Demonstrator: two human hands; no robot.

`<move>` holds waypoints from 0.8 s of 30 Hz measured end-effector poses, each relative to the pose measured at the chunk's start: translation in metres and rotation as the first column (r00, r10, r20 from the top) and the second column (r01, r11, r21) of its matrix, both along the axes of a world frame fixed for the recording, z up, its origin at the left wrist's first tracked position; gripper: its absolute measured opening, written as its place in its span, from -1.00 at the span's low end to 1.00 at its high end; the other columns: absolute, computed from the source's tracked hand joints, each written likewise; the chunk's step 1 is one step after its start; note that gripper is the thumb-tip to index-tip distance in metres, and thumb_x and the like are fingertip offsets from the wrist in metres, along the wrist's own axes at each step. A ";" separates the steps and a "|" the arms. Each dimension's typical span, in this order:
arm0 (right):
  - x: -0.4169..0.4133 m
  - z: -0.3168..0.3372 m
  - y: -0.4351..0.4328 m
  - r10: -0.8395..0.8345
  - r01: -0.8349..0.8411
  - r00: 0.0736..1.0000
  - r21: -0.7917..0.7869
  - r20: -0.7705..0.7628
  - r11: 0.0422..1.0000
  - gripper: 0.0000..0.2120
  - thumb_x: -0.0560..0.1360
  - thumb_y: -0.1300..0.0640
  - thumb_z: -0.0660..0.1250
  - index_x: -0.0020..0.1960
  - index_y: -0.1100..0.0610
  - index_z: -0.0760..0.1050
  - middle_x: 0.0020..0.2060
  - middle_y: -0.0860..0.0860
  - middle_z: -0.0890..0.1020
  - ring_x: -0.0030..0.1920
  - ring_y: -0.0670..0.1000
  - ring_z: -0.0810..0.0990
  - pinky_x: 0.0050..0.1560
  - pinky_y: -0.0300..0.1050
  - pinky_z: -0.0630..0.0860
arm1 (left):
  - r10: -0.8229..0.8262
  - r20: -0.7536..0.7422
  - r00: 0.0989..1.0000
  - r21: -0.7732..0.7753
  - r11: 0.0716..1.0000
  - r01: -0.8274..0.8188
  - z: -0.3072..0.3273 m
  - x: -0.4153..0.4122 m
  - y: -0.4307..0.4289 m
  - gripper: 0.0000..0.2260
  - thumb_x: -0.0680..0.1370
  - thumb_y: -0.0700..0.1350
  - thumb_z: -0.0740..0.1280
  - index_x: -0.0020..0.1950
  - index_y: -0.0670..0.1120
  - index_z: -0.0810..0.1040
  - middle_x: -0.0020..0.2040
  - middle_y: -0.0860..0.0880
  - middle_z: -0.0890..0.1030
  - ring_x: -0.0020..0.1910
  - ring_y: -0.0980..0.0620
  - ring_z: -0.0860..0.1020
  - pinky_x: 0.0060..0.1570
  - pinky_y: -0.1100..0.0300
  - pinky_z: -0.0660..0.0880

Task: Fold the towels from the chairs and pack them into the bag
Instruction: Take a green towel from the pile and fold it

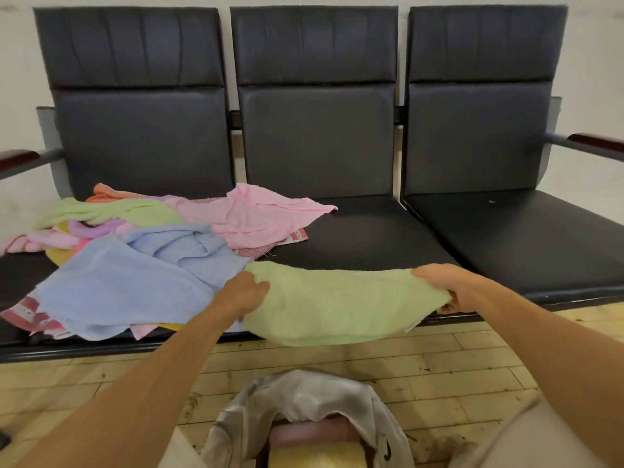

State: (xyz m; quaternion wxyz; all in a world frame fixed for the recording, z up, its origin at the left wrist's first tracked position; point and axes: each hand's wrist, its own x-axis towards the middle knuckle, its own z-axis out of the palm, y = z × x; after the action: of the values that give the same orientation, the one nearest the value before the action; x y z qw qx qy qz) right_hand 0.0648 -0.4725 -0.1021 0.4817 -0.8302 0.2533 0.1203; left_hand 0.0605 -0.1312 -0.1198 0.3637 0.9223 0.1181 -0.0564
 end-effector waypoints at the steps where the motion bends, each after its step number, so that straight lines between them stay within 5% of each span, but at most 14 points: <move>1: 0.001 0.000 0.001 -0.019 0.019 1.000 0.037 -0.001 0.999 -0.76 0.58 0.08 0.28 0.18 0.17 0.41 -0.10 0.12 0.55 -0.14 0.06 0.54 -0.25 -0.08 0.53 | 0.027 0.033 0.999 -0.114 0.993 -0.023 0.004 0.000 0.001 -0.53 0.63 -0.01 0.20 0.45 -0.24 0.30 0.40 -0.17 0.40 0.31 -0.17 0.43 0.24 0.04 0.42; 6: 0.006 -0.004 0.010 0.089 -0.084 0.994 0.080 -0.056 0.993 -0.70 0.55 0.21 0.26 0.26 0.20 0.35 0.05 0.21 0.57 -0.01 0.17 0.58 -0.13 0.03 0.58 | 0.223 -0.045 0.974 -0.666 0.720 -0.196 0.030 -0.007 0.009 -0.68 0.58 -0.13 0.31 0.29 -0.22 0.43 0.11 -0.17 0.58 0.05 -0.11 0.54 -0.05 0.10 0.48; 9: 0.009 -0.008 0.017 0.152 -0.142 0.987 0.149 -0.059 0.979 -0.69 0.55 0.25 0.28 0.28 0.21 0.36 0.05 0.20 0.58 -0.06 0.14 0.60 -0.30 -0.06 0.53 | 0.269 -0.072 0.960 -0.752 0.618 -0.229 0.047 -0.012 0.012 -0.65 0.55 -0.09 0.38 0.28 -0.19 0.47 0.14 -0.17 0.60 0.06 -0.12 0.57 -0.11 0.10 0.52; 12: 0.011 -0.013 0.022 0.185 -0.177 0.982 0.176 -0.031 0.968 -0.71 0.58 0.17 0.30 0.27 0.20 0.39 0.09 0.17 0.60 0.03 0.16 0.62 -0.20 0.01 0.57 | 0.255 -0.086 0.963 -0.787 0.576 -0.223 0.063 -0.017 0.009 -0.65 0.53 -0.05 0.40 0.26 -0.17 0.50 0.14 -0.18 0.61 0.00 -0.09 0.60 -0.21 0.10 0.53; 18: 0.010 -0.017 0.017 0.213 -0.211 0.977 0.201 0.012 0.957 -0.74 0.62 0.19 0.24 0.29 0.21 0.37 0.09 0.15 0.60 0.05 0.13 0.62 -0.10 0.03 0.59 | 0.121 -0.056 0.991 -0.726 0.676 -0.124 0.079 -0.010 -0.046 -0.88 0.56 -0.12 0.33 0.04 -0.14 0.52 -0.07 -0.14 0.61 -0.15 -0.05 0.59 -0.21 0.13 0.52; 24: 0.009 -0.014 0.010 0.217 -0.202 0.976 0.341 -0.006 0.918 -0.73 0.65 0.17 0.17 0.34 0.19 0.34 0.12 0.17 0.60 0.09 0.15 0.63 0.07 0.11 0.59 | -0.071 -0.014 0.997 -0.596 0.802 0.049 0.068 0.006 -0.135 -0.90 0.54 -0.21 0.27 -0.17 -0.12 0.44 -0.24 -0.12 0.47 -0.28 -0.03 0.45 -0.28 0.18 0.40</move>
State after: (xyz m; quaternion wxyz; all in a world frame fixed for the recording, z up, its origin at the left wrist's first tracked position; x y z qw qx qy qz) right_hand 0.0733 -0.4622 -0.1162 0.5960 -0.7544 0.1491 0.2311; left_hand 0.0663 -0.2661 -0.0518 0.6304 0.7639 0.0717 -0.1183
